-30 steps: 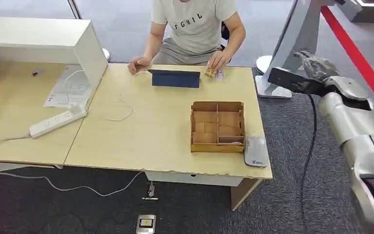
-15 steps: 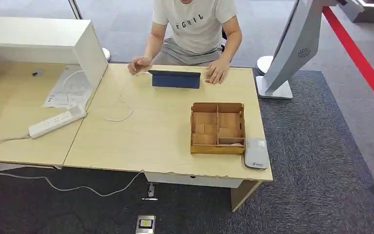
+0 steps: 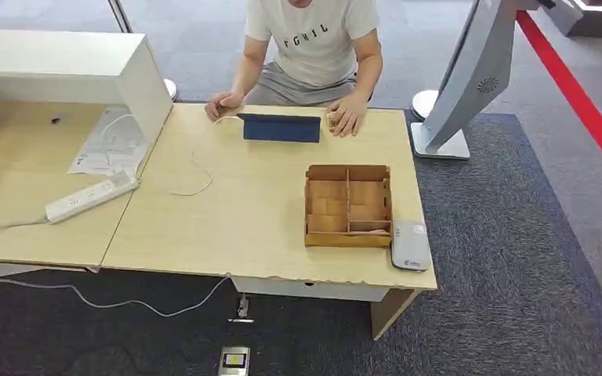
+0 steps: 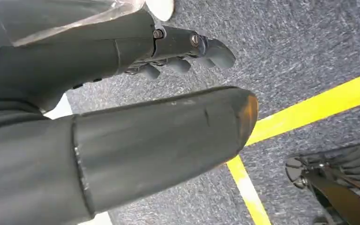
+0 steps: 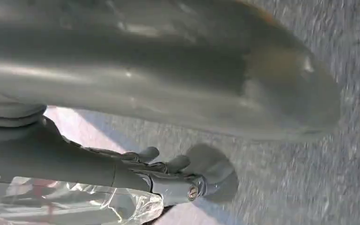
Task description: Pass the card to the sensor for recognition and then transmit it.
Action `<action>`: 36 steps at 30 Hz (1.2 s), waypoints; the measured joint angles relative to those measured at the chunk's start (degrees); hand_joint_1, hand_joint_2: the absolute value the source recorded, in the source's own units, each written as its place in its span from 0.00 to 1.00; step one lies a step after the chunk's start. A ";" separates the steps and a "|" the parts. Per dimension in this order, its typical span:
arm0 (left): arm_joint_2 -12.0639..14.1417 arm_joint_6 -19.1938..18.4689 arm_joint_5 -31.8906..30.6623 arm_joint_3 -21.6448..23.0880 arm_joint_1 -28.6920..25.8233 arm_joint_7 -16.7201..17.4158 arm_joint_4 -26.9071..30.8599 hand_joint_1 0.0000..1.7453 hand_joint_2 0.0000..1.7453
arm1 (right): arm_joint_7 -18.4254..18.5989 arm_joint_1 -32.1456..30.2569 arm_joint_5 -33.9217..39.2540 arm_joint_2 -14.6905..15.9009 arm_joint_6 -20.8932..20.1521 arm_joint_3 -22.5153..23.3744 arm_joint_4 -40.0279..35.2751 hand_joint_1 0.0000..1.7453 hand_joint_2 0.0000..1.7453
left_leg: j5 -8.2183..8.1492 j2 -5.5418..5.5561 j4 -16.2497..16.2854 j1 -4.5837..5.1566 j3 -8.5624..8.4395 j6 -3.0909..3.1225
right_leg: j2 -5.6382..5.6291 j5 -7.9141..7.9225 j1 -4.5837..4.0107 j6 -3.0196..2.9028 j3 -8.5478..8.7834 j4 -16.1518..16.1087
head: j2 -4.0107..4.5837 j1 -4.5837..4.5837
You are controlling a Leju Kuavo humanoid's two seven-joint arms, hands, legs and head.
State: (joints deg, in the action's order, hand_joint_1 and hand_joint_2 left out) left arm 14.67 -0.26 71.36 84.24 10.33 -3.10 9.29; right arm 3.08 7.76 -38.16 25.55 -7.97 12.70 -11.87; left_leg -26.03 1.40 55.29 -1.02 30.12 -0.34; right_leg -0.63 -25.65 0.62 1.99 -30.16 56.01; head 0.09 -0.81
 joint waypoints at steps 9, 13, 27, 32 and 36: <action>-0.33 0.44 -0.48 0.00 0.15 -0.61 0.02 0.00 0.00 | -1.57 -0.46 -0.42 -4.82 1.35 2.12 0.63 0.00 0.00 | 0.00 -0.03 0.01 0.07 -0.01 0.00 | -0.02 0.00 0.06 0.00 0.00 -0.01 | 0.00 -0.02; -0.33 0.13 -0.66 0.00 0.17 -0.61 0.02 0.00 0.00 | -1.64 -0.48 -0.85 -5.55 0.90 2.36 0.83 0.00 0.00 | 0.00 -0.03 0.01 0.09 -0.02 0.00 | -0.02 0.00 0.08 0.00 -0.01 -0.01 | 0.00 -0.02; -0.28 -1.92 -1.42 0.00 0.18 -1.14 0.02 0.00 0.00 | -1.73 -0.90 -2.45 -5.64 -0.51 2.47 1.09 0.00 0.00 | 0.00 -0.03 0.01 0.10 -0.02 0.01 | -0.02 0.01 0.09 0.01 0.00 -0.01 | 0.00 -0.02; -0.39 -1.55 -1.97 0.02 0.18 -1.18 0.00 0.00 0.00 | -2.75 -1.06 -2.47 -5.66 -0.44 2.80 1.14 0.00 0.00 | 0.00 -0.03 0.01 0.10 -0.02 0.01 | -0.02 0.01 0.09 0.01 0.00 -0.01 | 0.00 -0.02; -0.50 0.75 -1.46 0.02 0.16 -1.97 0.02 0.00 0.00 | -2.51 -1.14 -2.28 -5.59 0.02 3.14 1.14 0.00 0.00 | 0.00 -0.03 0.01 0.10 -0.02 0.01 | -0.02 0.01 0.09 0.01 0.00 -0.01 | 0.00 -0.02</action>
State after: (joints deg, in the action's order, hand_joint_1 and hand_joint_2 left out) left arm 14.16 0.49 69.90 84.26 10.49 -5.07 9.31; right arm 0.57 6.62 -40.44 19.96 -7.96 15.84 -10.73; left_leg -26.03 1.37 55.30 -0.93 30.10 -0.33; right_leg -0.65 -25.64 0.71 2.00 -30.16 56.01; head 0.09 -0.83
